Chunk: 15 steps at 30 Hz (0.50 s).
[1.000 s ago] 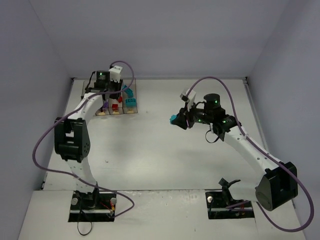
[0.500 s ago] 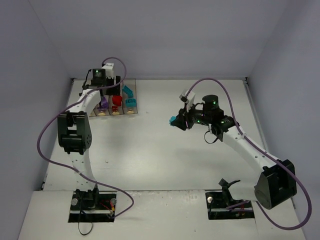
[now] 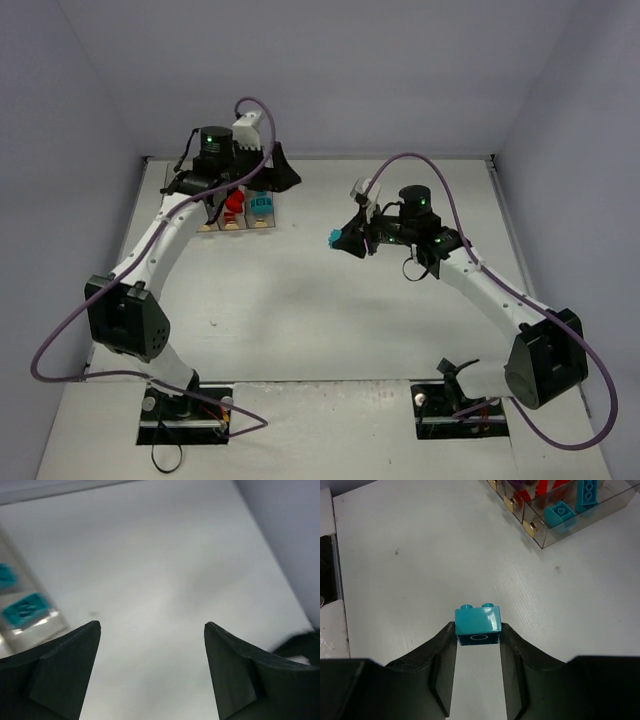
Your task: Sort the legos into containers by color
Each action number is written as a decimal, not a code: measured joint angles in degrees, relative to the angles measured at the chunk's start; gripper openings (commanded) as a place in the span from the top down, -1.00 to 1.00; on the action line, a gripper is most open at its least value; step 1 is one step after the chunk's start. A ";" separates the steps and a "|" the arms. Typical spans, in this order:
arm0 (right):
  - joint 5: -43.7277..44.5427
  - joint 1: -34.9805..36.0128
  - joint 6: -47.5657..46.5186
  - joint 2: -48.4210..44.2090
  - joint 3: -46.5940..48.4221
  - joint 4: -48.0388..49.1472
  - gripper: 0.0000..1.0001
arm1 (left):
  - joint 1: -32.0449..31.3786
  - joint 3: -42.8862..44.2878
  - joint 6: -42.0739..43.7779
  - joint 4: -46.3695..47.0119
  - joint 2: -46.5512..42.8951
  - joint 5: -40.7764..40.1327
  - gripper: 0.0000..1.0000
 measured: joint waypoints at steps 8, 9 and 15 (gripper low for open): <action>-3.41 0.33 -4.31 0.20 1.70 0.02 0.91 | -8.39 -5.31 -7.50 -2.21 -3.17 17.75 -0.55; -3.63 0.35 -4.83 0.20 1.70 0.00 0.91 | -8.92 -6.32 -8.41 -2.80 -3.17 18.84 -0.55; -4.26 0.39 -6.80 0.17 1.79 0.00 0.89 | -11.37 -9.90 -13.97 -3.30 -3.23 23.78 -0.54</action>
